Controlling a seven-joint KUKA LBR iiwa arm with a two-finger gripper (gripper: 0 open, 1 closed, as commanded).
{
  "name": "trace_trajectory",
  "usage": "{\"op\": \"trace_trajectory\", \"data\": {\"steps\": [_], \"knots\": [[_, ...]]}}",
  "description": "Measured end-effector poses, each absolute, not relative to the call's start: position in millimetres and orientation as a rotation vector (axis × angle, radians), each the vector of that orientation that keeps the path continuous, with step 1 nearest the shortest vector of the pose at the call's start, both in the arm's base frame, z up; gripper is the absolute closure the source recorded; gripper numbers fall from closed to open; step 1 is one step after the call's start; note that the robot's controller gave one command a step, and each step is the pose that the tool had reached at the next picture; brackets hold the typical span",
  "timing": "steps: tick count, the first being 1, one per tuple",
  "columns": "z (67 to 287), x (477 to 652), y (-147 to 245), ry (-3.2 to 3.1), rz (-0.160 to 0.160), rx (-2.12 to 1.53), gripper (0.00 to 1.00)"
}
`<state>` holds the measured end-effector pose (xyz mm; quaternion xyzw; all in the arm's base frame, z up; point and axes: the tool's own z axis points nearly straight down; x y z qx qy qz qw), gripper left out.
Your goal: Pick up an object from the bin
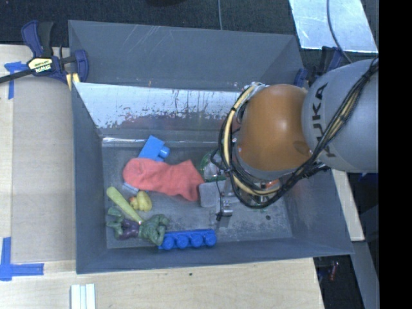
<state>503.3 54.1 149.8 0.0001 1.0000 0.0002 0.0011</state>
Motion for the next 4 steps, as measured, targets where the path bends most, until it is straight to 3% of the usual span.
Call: {"op": "trace_trajectory", "data": {"steps": [1,2,3,4], "knots": [[73.4,490.2,117.7,3.121,0.002,-0.167,0.0],[71.0,528.3,31.6,3.126,0.001,-0.023,0.0],[70.9,580.7,72.8,3.104,0.002,-0.36,0.0],[70.7,543.5,14.7,3.121,0.001,-0.139,0.0]]}}
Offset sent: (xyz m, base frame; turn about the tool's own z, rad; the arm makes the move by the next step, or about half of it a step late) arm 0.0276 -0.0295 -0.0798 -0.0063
